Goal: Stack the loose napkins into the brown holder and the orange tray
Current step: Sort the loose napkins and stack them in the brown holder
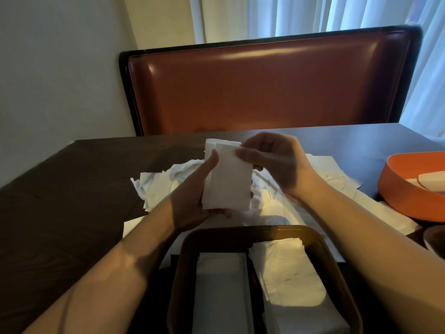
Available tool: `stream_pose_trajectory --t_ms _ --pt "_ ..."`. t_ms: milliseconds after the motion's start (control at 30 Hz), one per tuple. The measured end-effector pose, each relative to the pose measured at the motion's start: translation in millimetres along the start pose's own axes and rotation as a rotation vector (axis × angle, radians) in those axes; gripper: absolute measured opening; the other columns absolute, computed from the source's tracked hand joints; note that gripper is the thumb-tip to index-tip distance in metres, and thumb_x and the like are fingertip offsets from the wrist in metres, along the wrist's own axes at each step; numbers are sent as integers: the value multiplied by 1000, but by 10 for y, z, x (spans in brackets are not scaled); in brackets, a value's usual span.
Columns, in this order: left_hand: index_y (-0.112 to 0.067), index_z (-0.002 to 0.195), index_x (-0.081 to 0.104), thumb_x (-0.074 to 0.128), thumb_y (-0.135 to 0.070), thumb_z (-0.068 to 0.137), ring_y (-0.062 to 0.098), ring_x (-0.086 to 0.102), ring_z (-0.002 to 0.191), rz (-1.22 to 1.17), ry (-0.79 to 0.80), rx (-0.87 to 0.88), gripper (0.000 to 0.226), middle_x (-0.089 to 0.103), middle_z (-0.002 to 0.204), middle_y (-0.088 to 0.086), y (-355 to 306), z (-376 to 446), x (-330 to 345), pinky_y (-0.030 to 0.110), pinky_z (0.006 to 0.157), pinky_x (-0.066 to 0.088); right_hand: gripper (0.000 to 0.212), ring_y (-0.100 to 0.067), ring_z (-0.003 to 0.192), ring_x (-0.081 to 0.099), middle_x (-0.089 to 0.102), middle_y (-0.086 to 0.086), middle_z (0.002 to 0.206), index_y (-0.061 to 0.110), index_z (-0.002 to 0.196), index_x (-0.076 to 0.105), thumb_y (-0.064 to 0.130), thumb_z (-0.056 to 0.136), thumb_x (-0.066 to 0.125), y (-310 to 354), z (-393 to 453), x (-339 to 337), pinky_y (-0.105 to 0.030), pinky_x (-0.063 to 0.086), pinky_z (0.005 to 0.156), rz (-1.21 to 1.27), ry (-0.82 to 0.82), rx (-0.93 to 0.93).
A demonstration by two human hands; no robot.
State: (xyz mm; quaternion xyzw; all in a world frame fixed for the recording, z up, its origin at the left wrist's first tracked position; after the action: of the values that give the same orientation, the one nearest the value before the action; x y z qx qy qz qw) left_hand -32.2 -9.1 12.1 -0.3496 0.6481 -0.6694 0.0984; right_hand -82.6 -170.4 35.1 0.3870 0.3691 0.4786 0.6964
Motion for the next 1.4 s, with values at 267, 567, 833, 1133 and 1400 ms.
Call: stream_pose_trajectory --t_ms 267,567,833,1133,1400 --pt "-13 111 60 46 -35 89 24 73 84 2 -15 84 34 75 95 10 8 2 23 38 62 56 47 -9 89 65 65 4 100 23 110 55 49 75 74 -100 42 16 -23 58 74 -186 -110 16" --pt "-24 125 57 57 -54 84 26 63 118 -95 -278 390 50 65 127 11 -86 80 -88 51 101 49 35 -1 68 64 72 2 85 22 93 69 50 74 70 -98 -1 173 -15 51 59 -102 51 89" --pt "-18 91 67 66 4 80 10 69 85 63 -681 631 25 72 81 -9 -132 110 -280 28 75 56 21 6 71 60 64 18 79 34 74 61 23 85 76 -193 63 29 -12 49 64 -270 -84 -74" --pt "-30 94 62 57 -21 64 -6 60 80 537 -765 545 32 65 89 -15 -8 175 -333 13 66 49 39 -10 92 64 69 4 104 10 108 71 33 78 81 -473 24 109 -37 56 85 -395 26 76" --pt "-6 92 62 44 10 89 5 56 70 324 -509 553 24 61 83 3 -16 138 -240 16 58 45 59 -7 97 60 61 8 108 21 117 51 33 71 87 -485 53 80 -24 53 81 -373 -77 46"
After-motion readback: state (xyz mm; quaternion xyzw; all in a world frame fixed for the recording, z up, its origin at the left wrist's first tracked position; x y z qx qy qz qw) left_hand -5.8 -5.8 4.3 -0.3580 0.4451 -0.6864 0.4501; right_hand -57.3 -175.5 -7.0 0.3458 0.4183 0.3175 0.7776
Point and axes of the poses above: each hand's wrist, its own z-axis towards the middle knuckle, its own x-axis out of the palm, y = z × x, the point moved 2 cm from there along z, towards the middle knuckle
